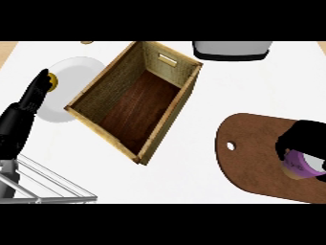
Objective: Pick the can from the cutting board and place it in the basket
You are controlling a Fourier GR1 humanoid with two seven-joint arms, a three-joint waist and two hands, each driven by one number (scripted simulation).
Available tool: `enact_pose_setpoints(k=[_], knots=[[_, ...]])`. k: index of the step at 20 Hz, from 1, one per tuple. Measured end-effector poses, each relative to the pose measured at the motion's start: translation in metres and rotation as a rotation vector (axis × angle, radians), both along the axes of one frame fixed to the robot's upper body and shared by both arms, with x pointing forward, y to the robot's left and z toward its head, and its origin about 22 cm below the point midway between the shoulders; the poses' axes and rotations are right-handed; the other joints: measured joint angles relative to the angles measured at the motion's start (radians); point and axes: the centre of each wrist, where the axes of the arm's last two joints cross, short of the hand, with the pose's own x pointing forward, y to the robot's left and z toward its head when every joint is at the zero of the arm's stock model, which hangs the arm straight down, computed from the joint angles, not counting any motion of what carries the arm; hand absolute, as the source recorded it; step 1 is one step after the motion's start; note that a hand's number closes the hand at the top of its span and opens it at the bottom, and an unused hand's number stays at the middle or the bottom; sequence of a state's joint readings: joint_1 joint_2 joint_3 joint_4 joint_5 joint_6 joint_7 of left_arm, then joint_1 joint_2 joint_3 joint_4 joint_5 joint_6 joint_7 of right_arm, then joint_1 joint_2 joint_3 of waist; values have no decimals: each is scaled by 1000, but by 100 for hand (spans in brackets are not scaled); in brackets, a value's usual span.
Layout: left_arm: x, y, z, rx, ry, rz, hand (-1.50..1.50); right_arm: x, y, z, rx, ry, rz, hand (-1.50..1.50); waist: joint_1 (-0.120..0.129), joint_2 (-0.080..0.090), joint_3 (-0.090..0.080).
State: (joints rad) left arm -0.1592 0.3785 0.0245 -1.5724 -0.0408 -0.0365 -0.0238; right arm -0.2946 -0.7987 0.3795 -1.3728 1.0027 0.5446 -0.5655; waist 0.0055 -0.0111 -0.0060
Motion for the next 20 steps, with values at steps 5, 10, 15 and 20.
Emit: enact_pose_setpoints(k=[5, 10, 15, 20], knots=[[1, 0, 2, 9, 8, 3, 0, 1, 1, -9, 21, -32, 60, 150, 0, -2, -9], [-2, 3, 2, 17, 12, 21, 0, 1, 3, -10, 42, -83, -6, 150, -11, -6, -10], [-21, 21, -4, 29, 35, 87, 0, 2, -22, -9, 31, -219, -467, 150, -80, -23, -3], [-29, 27, -5, 24, 41, 117, 0, 1, -16, 2, 37, -424, -844, 150, -106, -25, 1]])
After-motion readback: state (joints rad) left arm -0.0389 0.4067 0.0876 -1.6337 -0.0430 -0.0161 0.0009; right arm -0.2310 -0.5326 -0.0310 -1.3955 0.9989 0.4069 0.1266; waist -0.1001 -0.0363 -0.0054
